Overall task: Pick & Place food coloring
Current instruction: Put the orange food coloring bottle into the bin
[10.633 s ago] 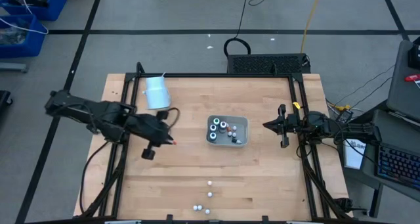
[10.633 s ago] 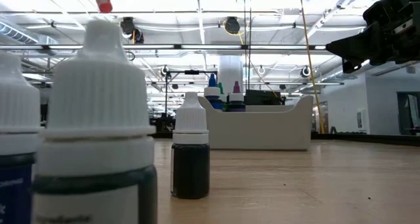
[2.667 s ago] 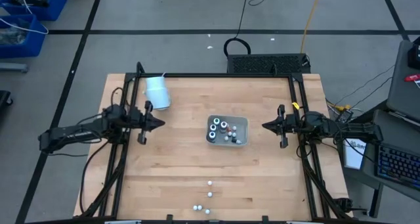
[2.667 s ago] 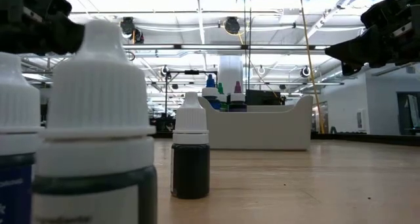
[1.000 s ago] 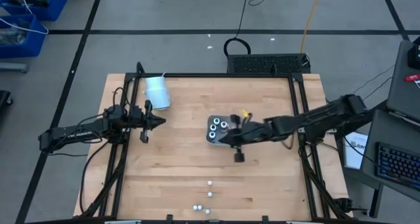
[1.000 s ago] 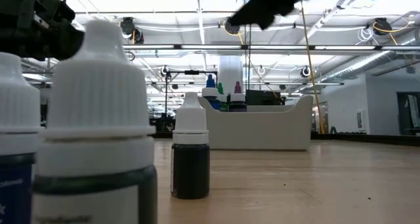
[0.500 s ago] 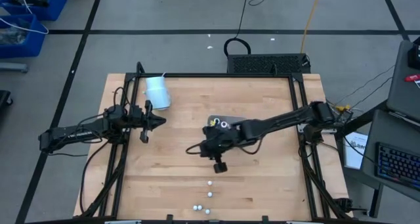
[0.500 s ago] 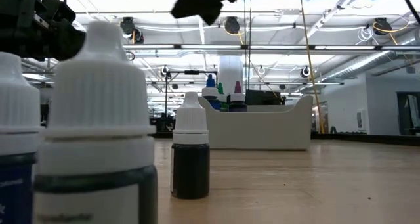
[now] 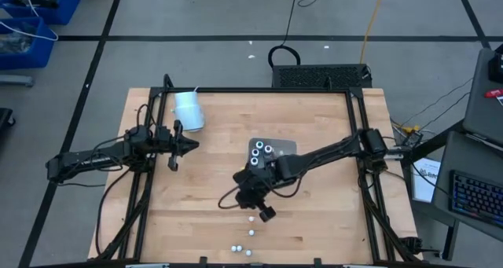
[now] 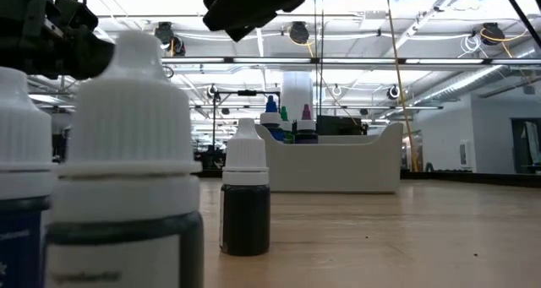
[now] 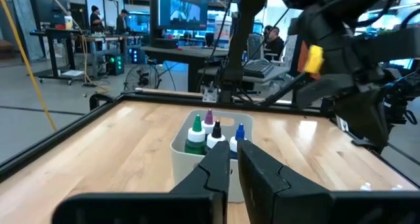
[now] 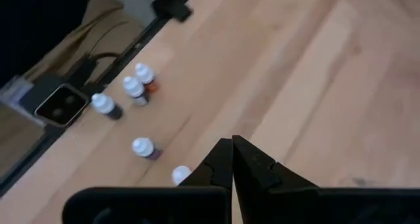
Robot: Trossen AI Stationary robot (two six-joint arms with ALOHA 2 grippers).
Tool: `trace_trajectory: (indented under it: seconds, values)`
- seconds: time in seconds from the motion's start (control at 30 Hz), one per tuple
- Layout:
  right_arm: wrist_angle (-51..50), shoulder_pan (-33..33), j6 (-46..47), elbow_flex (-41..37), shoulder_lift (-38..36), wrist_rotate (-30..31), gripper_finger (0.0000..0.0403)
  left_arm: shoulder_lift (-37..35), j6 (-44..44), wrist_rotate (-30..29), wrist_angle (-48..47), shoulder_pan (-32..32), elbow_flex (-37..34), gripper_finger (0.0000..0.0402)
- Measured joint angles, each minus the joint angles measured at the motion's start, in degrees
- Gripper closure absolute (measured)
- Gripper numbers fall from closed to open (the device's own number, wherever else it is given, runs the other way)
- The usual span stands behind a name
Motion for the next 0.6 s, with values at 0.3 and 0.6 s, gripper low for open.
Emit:
trace_trajectory:
  seconds: [0.3, 0.6]
  values:
    - [4.92, 2.99, -3.09, -0.01, 2.04, 3.61, 0.0367, 0.00, -0.10, 0.04, 0.00, 0.00, 0.00, 0.0364]
    - [2.82, 3.23, -9.04, -0.03, 5.78, 0.36, 0.0273, 0.03, 0.05, 0.13, -0.52, -0.04, 0.00, 0.0364]
